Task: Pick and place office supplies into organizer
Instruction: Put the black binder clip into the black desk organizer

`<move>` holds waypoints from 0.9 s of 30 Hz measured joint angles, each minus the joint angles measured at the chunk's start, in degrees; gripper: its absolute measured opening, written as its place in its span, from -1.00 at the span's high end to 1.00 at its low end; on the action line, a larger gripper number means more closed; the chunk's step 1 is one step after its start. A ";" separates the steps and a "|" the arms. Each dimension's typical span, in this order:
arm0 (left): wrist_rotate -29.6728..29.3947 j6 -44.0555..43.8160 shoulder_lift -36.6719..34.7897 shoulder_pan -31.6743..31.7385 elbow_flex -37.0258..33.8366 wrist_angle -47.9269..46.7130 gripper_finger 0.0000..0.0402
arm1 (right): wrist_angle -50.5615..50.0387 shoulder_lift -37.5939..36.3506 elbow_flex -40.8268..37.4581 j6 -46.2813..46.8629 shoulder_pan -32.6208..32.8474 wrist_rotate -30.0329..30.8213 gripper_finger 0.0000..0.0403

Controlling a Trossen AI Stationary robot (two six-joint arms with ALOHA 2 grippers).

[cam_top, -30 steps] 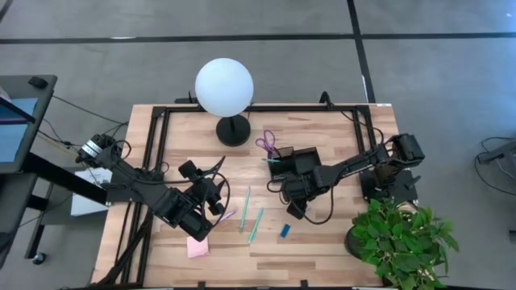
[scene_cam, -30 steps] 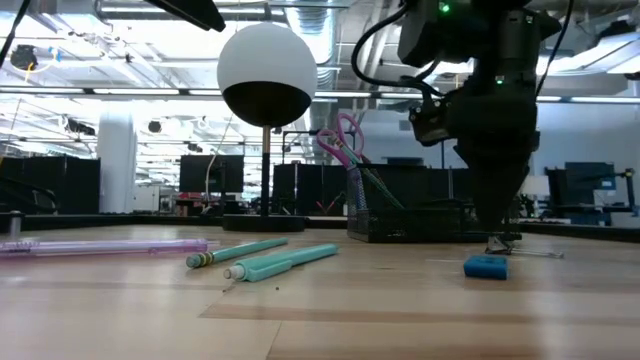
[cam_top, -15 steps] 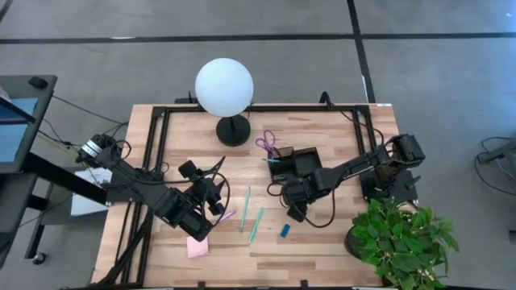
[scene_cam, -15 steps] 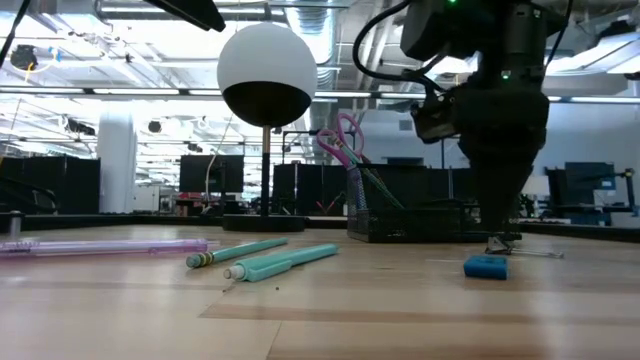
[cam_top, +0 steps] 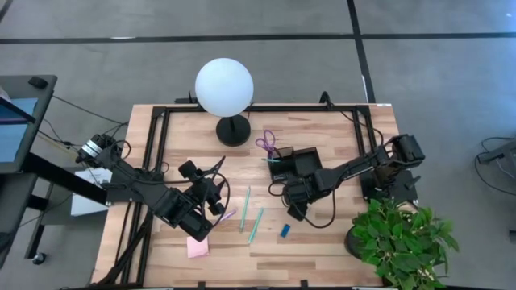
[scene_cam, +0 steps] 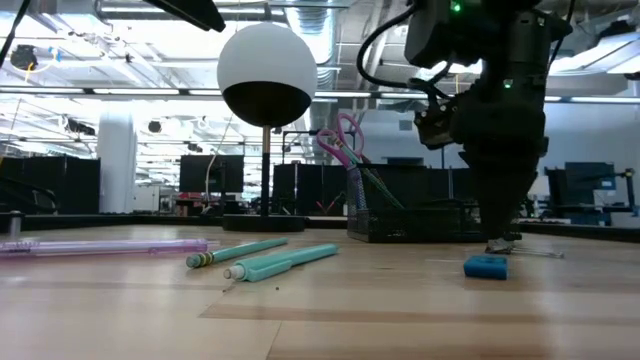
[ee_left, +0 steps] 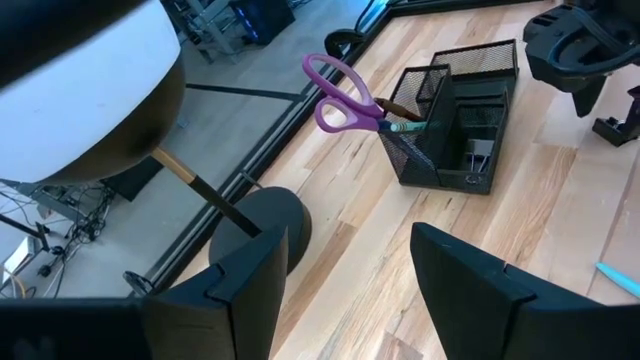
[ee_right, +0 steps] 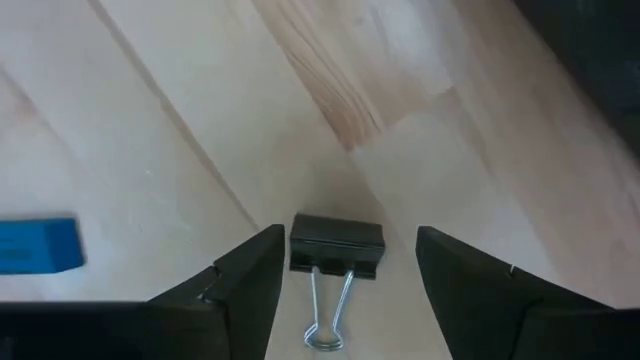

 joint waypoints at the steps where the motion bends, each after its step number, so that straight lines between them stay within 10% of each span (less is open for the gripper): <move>1: -0.01 0.00 0.00 0.00 0.00 -0.01 -0.05 | 0.40 0.00 -0.03 0.04 0.04 0.01 -0.11; 27: 0.24 0.50 0.02 0.00 0.00 0.26 -0.05 | -1.63 6.12 6.52 -8.94 0.88 -0.99 0.38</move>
